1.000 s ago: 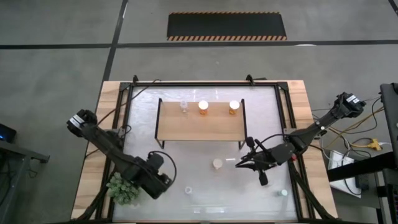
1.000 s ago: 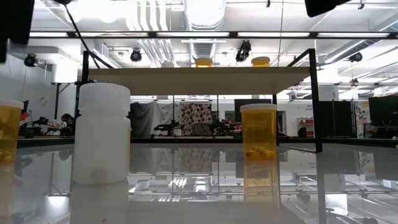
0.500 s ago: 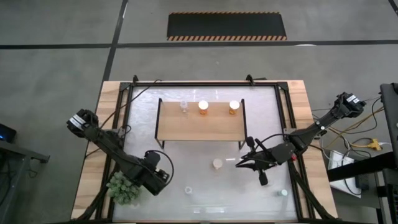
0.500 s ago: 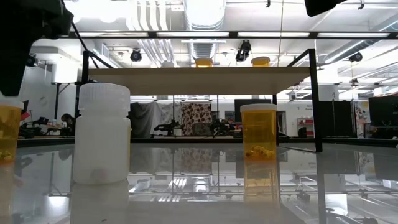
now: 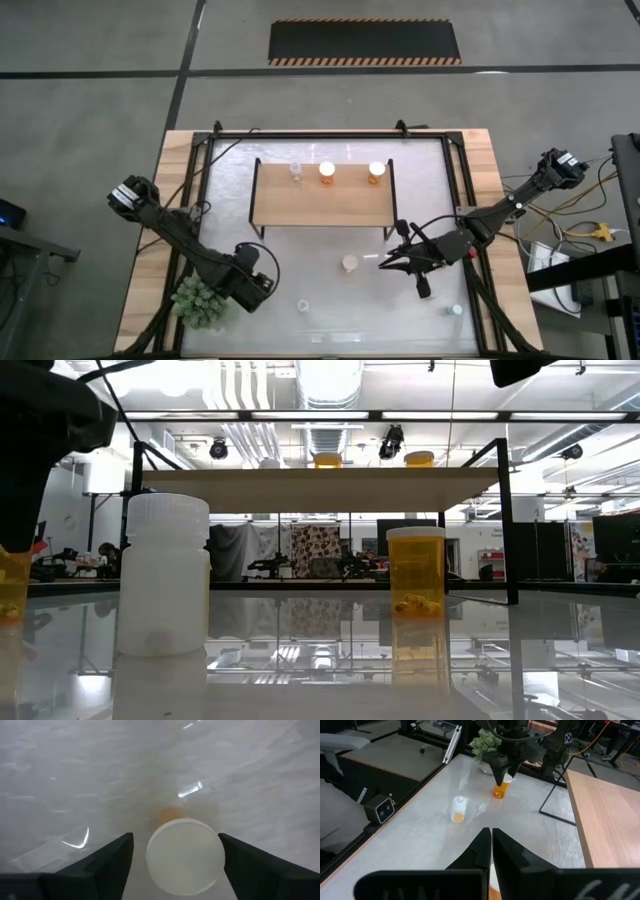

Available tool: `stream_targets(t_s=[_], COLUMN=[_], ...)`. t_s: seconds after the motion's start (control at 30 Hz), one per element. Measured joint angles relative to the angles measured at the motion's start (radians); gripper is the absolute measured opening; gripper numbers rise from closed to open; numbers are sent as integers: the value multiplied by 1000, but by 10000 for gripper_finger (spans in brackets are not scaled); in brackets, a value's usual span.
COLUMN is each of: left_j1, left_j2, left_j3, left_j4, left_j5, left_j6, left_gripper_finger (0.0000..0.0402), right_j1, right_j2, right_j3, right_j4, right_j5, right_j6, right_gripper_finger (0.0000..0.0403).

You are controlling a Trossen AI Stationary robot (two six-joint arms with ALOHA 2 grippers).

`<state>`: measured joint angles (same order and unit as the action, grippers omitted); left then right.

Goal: Pick and place medicine bottles onto shelf by color
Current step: Put the orange pill bottle on the shelf

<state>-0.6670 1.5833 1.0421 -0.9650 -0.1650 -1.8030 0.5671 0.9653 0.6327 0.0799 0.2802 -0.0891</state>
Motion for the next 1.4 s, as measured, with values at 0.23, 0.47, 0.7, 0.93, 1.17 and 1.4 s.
stream_targets(t_s=[0.23, 0.47, 0.7, 0.93, 1.17, 1.4], left_j1=[0, 0, 4, 104, 264, 484], left_j2=[0, 0, 0, 13, 10, -9], left_j3=[-2, 24, 208, 458, 691, 776], left_j4=[22, 39, 231, 168, -213, -502], left_j5=[2, 56, 129, 127, 54, -50], left_j6=[0, 6, 339, 748, 1022, 1196], left_gripper_finger=[198, 184, 194, 196, 197, 197], right_j1=[0, 0, 0, 0, 0, 0], right_j2=[0, 0, 0, 0, 0, 0], right_j3=[0, 0, -1, -1, -1, -1], right_j4=[0, -2, -17, -16, -25, -24], right_j5=[0, 0, 0, 0, 0, 0], right_j6=[0, 0, 2, 3, 13, 10], right_gripper_finger=[8, 8, 8, 8, 8, 8])
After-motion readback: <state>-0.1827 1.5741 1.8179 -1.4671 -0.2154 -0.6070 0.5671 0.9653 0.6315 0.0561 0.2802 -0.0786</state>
